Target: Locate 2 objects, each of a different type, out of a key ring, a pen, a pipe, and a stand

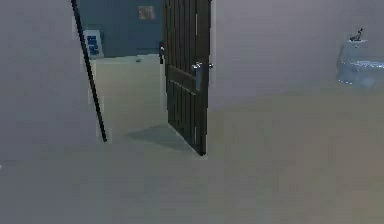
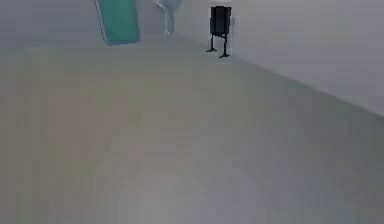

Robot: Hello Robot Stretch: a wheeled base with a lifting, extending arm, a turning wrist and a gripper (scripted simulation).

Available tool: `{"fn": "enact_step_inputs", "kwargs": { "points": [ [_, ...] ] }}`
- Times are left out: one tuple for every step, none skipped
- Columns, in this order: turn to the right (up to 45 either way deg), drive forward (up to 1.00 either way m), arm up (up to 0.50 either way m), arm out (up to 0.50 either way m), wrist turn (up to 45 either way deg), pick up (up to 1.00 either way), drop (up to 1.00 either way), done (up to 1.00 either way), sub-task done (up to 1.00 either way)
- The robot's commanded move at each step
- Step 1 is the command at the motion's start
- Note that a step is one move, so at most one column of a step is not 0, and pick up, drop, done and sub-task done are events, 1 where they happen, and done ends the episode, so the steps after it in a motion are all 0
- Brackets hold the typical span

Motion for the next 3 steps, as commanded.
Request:
{"fn": "enact_step_inputs", "kwargs": {
  "points": [
    [-21.0,0.0,0.0,0.0,0.0,0.0,0.0,0.0,0.0],
    [0.0,1.0,0.0,0.0,0.0,0.0,0.0,0.0,0.0],
    [0.0,1.0,0.0,0.0,0.0,0.0,0.0,0.0,0.0]
  ]
}}
